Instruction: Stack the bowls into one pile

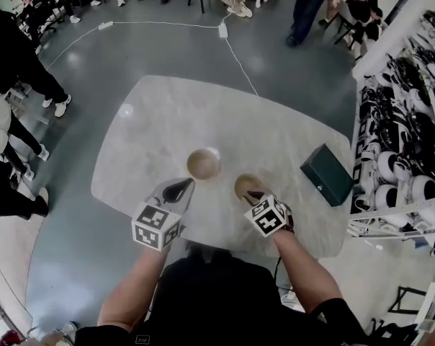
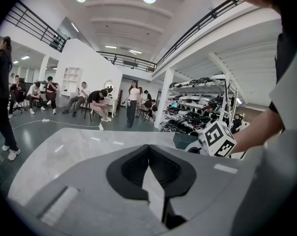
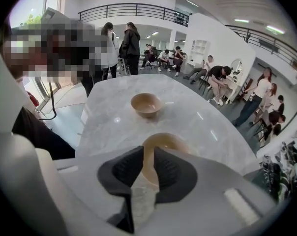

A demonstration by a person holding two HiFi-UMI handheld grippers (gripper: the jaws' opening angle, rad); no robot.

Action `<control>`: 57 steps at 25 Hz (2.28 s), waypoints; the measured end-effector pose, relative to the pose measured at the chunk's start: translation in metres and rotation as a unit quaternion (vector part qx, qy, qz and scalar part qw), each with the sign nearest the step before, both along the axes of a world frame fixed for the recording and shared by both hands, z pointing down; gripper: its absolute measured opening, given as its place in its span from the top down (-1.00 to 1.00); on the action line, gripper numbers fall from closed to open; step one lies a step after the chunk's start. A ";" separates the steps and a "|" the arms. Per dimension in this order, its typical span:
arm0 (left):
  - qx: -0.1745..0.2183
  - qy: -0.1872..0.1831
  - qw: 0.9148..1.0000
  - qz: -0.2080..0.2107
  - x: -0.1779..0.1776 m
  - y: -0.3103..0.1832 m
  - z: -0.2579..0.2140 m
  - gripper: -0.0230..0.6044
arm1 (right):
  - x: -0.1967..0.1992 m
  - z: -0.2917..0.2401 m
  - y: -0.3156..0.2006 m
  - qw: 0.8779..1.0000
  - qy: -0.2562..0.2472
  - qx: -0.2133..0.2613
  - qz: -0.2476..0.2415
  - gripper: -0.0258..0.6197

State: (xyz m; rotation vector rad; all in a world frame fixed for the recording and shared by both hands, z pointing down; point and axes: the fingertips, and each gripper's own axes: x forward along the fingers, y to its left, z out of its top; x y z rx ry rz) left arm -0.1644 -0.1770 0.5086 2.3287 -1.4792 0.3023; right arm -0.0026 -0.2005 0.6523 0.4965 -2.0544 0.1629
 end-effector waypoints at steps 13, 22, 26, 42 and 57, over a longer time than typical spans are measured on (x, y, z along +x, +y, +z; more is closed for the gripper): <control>0.050 -0.010 0.998 0.022 -0.026 0.013 -0.048 0.89 | -0.009 -0.102 0.013 0.980 -0.150 0.061 0.113 0.70; 0.074 -0.027 0.996 0.035 -0.046 0.025 -0.056 0.89 | -0.016 -0.165 0.034 0.950 -0.239 0.120 0.161 0.77; 0.087 -0.024 0.995 0.035 -0.041 0.024 -0.062 0.90 | -0.012 -0.191 0.039 0.931 -0.290 0.140 0.173 0.87; -0.002 -0.094 0.989 0.117 0.022 -0.021 0.012 0.60 | 0.053 -0.180 0.004 0.912 -0.330 0.116 0.213 0.91; -0.114 -0.257 0.933 0.223 0.036 -0.044 0.132 0.47 | 0.069 -0.168 -0.012 0.915 -0.331 0.098 0.210 0.91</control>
